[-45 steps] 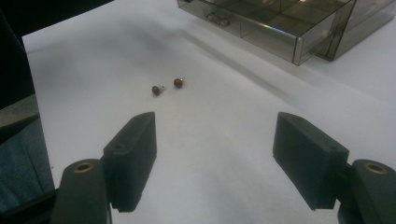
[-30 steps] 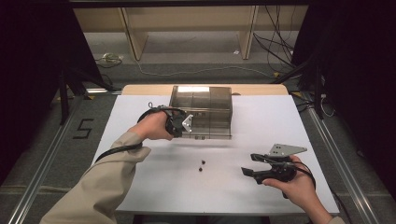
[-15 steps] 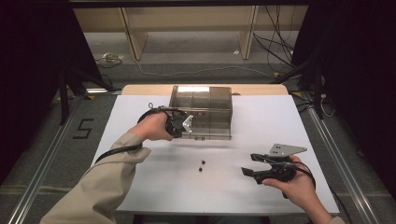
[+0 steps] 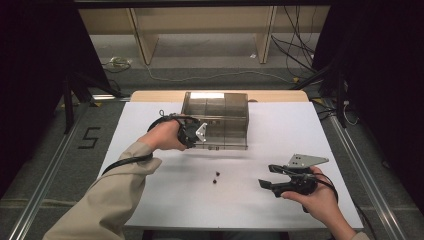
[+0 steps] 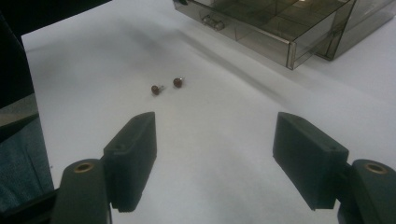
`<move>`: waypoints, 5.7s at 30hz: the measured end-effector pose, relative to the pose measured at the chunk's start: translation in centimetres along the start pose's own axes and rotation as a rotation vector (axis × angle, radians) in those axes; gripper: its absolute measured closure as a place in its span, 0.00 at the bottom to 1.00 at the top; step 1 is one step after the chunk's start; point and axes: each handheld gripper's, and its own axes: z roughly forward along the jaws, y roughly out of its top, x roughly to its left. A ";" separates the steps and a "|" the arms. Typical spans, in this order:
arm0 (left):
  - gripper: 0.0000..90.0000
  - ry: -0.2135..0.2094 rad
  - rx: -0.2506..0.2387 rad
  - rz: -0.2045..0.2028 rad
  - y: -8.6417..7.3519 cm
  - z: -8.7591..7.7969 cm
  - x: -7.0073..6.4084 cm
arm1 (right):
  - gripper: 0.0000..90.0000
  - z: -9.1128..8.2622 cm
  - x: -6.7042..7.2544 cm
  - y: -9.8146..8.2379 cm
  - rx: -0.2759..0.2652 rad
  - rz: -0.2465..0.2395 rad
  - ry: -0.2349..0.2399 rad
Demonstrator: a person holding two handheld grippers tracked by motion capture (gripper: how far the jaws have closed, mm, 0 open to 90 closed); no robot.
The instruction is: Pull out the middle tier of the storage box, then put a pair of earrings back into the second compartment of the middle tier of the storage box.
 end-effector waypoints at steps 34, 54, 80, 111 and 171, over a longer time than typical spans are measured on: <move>0.44 0.032 -0.137 -0.245 -0.4 -1.3 -1.0 | 0.34 0.0 0.0 0.0 0.002 0.001 -0.001; 0.17 0.054 -0.194 -0.371 -1.5 -1.1 -3.1 | 0.34 0.0 0.0 0.0 0.000 -0.001 -0.002; 0.00 0.074 -0.338 -0.512 -2.2 -0.9 -7.8 | 0.34 0.2 0.1 0.2 0.005 -0.001 -0.003; 0.28 0.005 -0.406 -0.598 1.6 1.8 -11.7 | 0.34 -0.2 0.1 -0.1 0.000 -0.002 -0.013; 0.88 -0.077 -0.337 -0.648 3.1 3.7 -11.6 | 0.35 -0.4 0.1 -0.1 -0.006 -0.001 -0.019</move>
